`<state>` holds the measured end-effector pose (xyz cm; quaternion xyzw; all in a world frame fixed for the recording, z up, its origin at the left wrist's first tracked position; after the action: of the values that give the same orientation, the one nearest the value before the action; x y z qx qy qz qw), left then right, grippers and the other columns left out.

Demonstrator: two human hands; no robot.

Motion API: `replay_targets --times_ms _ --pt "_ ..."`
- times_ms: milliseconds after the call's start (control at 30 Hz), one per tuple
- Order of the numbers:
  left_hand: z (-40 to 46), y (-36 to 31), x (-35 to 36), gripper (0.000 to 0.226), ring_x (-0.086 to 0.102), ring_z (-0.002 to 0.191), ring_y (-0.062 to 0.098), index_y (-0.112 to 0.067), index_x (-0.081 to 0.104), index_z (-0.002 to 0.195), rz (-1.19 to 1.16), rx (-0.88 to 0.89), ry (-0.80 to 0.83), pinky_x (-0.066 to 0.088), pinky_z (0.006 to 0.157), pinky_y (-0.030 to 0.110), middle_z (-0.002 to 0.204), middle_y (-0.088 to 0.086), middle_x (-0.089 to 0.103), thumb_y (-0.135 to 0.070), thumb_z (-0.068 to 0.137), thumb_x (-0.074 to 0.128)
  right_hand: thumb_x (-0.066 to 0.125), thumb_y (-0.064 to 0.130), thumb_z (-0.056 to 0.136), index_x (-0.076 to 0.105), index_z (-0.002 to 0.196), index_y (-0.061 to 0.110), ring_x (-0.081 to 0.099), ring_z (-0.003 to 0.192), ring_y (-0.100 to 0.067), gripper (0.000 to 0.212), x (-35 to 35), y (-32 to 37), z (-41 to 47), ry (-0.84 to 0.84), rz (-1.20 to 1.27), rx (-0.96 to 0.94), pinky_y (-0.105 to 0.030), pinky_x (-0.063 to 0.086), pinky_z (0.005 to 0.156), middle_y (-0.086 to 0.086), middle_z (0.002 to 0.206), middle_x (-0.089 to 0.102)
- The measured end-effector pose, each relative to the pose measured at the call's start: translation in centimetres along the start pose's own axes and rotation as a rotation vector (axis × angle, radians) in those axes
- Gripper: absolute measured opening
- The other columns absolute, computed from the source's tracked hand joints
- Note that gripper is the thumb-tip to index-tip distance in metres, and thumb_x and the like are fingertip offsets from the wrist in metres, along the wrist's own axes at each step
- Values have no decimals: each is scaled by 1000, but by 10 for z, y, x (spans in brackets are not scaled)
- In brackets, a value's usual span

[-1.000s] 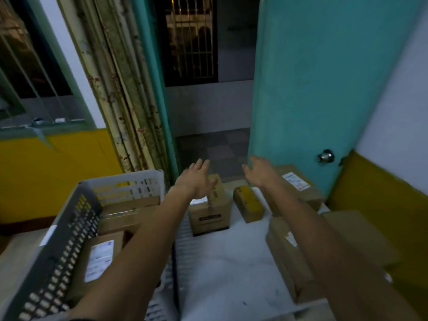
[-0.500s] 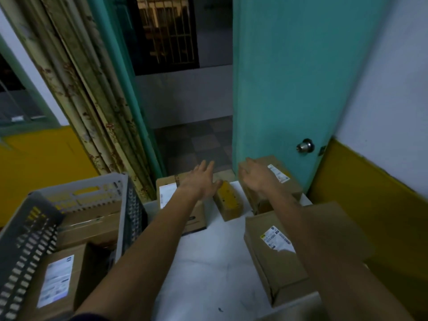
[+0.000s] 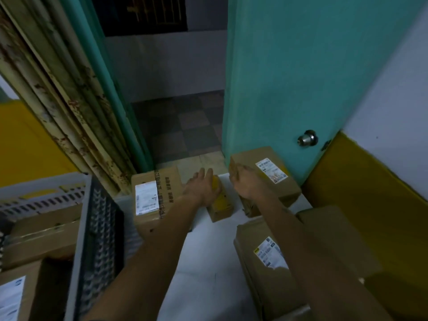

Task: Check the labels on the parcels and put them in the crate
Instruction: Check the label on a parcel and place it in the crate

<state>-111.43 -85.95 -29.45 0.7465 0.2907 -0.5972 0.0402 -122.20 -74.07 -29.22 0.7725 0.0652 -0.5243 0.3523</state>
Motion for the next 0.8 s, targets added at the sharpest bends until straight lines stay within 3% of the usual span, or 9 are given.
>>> replay_targets --times_ms 167,267,433,500,600,700,800 --pt "43 9 41 88 18 154 34 -19 6 163 -76 -47 79 23 122 51 170 10 11 -60 98 49 41 40 107 16 161 17 53 131 -36 64 40 -22 40 118 -27 2 -48 48 108 -17 150 50" --pt "64 20 69 99 20 154 34 -18 2 162 -138 -88 111 24 123 53 170 10 10 -65 93 54 35 42 109 18 161 13 48 139 -35 62 66 -40 59 217 -43 27 -45 41 112 -15 159 40" --pt "84 29 108 120 27 150 37 -21 -12 161 -225 -175 119 30 120 56 170 13 8 -70 82 65 33 43 109 19 160 14 46 140 -36 61 110 -61 87 291 -8 44 -49 43 111 -17 159 38" --pt "89 32 125 128 27 150 39 -26 -12 160 -227 -197 138 31 118 59 169 13 9 -74 74 71 32 47 107 21 159 17 53 133 -35 60 128 -66 94 306 19 54 -51 47 108 -17 153 46" --pt "92 39 152 129 12 155 39 -32 -10 160 -191 -235 200 24 122 61 171 13 -3 -68 73 78 33 49 106 27 153 22 65 110 -30 55 150 -74 97 316 84 93 -49 56 93 -15 130 61" --pt "95 45 172 128 16 154 39 -33 -7 159 -181 -244 232 29 119 61 170 11 1 -57 72 84 36 44 107 28 152 23 67 100 -27 50 165 -77 98 354 120 118 -40 55 84 -12 119 63" --pt "97 43 183 124 23 151 38 -26 -5 159 -201 -215 233 34 118 59 169 11 3 -45 77 86 41 42 106 30 149 24 68 84 -22 48 180 -84 99 376 162 137 -42 60 79 -9 98 65"
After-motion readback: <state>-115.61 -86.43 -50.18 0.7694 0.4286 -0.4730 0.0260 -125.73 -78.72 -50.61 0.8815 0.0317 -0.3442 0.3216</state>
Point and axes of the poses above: each hand's wrist, its own z-axis towards the middle knuckle, its own x-axis out of the palm, y = z × x, the point moved 7 cm from there along z, towards the middle knuckle
